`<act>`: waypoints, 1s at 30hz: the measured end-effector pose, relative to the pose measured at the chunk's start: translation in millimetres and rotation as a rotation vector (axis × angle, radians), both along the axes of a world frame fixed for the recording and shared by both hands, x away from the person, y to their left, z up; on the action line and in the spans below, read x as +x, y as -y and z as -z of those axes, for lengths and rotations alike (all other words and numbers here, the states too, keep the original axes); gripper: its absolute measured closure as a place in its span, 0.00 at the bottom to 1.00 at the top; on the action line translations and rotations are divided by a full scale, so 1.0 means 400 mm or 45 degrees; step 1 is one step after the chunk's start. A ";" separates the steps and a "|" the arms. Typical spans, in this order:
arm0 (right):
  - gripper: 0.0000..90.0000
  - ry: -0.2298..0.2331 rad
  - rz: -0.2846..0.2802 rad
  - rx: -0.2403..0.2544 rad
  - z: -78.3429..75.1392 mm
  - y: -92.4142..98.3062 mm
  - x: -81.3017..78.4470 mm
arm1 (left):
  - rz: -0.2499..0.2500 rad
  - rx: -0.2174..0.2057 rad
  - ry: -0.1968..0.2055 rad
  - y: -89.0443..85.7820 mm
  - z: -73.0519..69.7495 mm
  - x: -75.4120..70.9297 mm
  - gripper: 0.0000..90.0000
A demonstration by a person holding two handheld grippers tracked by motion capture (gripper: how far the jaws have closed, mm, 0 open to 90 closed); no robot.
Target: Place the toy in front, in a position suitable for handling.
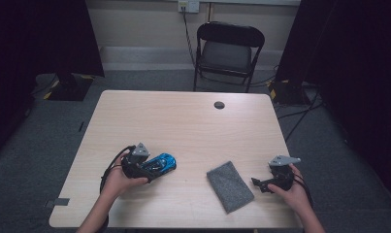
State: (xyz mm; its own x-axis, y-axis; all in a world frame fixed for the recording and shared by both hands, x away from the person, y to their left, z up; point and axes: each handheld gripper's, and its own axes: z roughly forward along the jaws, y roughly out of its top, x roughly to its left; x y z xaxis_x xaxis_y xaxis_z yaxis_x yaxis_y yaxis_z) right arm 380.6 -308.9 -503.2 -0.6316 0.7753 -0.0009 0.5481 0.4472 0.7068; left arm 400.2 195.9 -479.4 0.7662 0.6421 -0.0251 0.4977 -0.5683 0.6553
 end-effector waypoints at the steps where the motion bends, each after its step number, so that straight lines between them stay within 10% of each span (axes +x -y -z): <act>1: 0.00 0.000 0.000 0.000 0.000 0.000 0.000 | 0.001 -0.003 -0.010 0.001 0.002 0.000 0.18; 30: 0.00 0.000 -0.012 0.001 0.000 0.001 0.002 | 0.023 -0.005 0.019 0.021 0.032 0.004 0.23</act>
